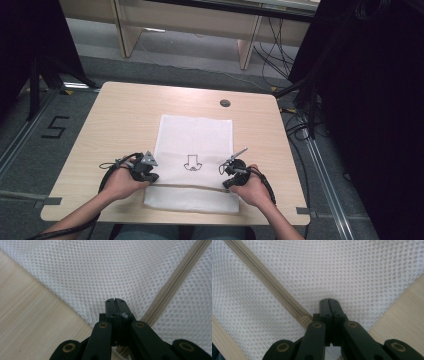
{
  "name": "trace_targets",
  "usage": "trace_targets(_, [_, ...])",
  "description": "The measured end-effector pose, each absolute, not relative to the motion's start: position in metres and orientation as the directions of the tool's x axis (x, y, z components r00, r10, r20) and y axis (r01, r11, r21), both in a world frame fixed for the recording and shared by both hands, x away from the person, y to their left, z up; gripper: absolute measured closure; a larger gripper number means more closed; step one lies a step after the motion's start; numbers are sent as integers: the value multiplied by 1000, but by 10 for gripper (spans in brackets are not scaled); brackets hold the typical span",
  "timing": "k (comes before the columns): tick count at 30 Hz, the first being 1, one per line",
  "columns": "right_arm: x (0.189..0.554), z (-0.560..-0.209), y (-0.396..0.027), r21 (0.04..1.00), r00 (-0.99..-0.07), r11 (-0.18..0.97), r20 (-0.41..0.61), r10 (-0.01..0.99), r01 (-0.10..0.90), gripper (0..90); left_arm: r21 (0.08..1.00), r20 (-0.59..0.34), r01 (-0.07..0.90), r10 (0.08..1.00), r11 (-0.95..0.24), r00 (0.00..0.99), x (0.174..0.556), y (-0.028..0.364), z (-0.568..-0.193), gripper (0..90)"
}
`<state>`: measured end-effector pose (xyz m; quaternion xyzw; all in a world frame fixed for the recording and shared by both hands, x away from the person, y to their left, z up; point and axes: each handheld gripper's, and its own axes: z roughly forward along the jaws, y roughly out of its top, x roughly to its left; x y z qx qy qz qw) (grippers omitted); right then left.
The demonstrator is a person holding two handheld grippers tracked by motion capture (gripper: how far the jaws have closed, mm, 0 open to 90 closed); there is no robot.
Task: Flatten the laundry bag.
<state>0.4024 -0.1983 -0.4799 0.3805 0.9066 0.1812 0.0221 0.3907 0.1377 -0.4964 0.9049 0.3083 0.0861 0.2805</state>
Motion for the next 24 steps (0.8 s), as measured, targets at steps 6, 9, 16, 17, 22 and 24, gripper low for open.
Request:
trace_targets(6, [398, -480, -196, 361, -708, 634, 117, 697, 684, 896, 572, -41, 533, 628, -623, 777, 389, 144, -497, 880])
trace_targets(9, [399, -475, -202, 402, -701, 615, 104, 705, 678, 869, 597, -41, 525, 630, -607, 775, 389, 148, -492, 860])
trace_targets(16, [393, -456, -227, 498, -627, 505, 105, 772, 705, 844, 688, -60, 515, 668, -511, 742, 390, 149, -485, 817])
trace_targets(17, [392, -453, -232, 501, -623, 500, 103, 776, 706, 841, 690, -60, 515, 669, -508, 741, 390, 149, -485, 811])
trace_targets(22, [390, -451, -244, 505, -584, 460, 113, 803, 730, 833, 702, -66, 511, 669, -497, 741, 389, 147, -487, 796])
trace_targets(24, [390, -451, -246, 502, -593, 470, 110, 798, 726, 833, 705, -59, 503, 665, -500, 745, 389, 146, -486, 793])
